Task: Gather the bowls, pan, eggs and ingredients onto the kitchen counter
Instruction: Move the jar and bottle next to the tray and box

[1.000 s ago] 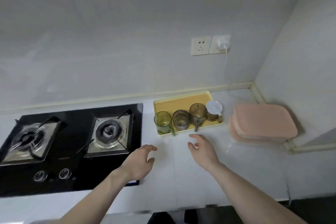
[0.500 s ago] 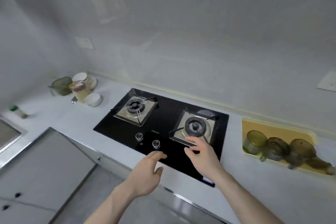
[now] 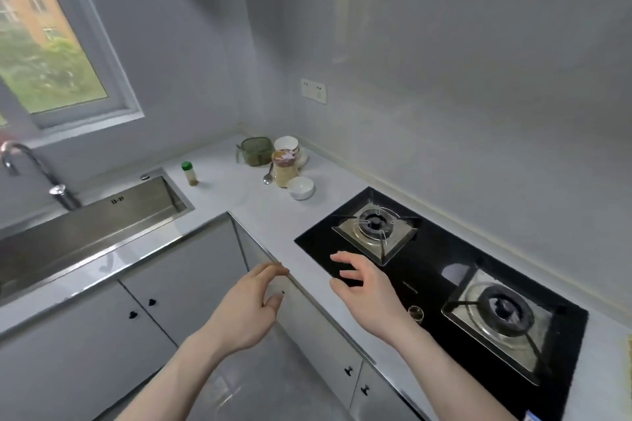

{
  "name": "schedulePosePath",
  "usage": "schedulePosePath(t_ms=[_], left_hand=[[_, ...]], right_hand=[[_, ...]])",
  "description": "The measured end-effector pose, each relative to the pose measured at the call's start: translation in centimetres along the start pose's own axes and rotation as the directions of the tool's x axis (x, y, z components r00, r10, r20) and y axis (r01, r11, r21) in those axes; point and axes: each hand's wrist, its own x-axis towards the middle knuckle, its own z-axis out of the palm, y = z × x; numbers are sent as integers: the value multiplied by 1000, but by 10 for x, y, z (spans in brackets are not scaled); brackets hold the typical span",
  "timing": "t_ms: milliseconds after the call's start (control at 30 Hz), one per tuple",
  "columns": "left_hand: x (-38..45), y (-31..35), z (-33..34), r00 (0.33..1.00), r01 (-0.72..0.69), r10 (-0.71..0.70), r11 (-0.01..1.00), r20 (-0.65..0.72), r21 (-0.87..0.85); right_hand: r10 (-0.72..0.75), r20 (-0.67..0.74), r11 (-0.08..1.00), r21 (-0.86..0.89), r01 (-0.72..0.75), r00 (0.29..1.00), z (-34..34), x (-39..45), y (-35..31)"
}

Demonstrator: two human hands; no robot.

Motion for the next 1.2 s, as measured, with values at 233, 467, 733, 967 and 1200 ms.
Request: schedulePosePath(t_ms=[233, 467, 733, 967, 1200], left_hand=[[15, -79, -55, 981, 171, -172, 985, -93, -21], [68, -163, -111, 949, 266, -267, 964, -168, -27], [159, -232, -161, 927, 303, -308, 951, -215, -59], [234, -286, -165, 954, 261, -269, 962, -131, -78], [325, -339, -173, 980, 197, -195, 979, 39, -58]], right_hand=[[-64, 113, 998, 22, 61, 992, 73, 106, -35], [-88, 210, 994, 77, 73, 974, 146, 213, -53], [-36, 232, 999, 13, 34, 972, 180, 334, -57], [7, 164, 999, -46, 1, 986, 181, 399, -54], [147, -5, 987, -60, -147, 989, 177, 443, -34]])
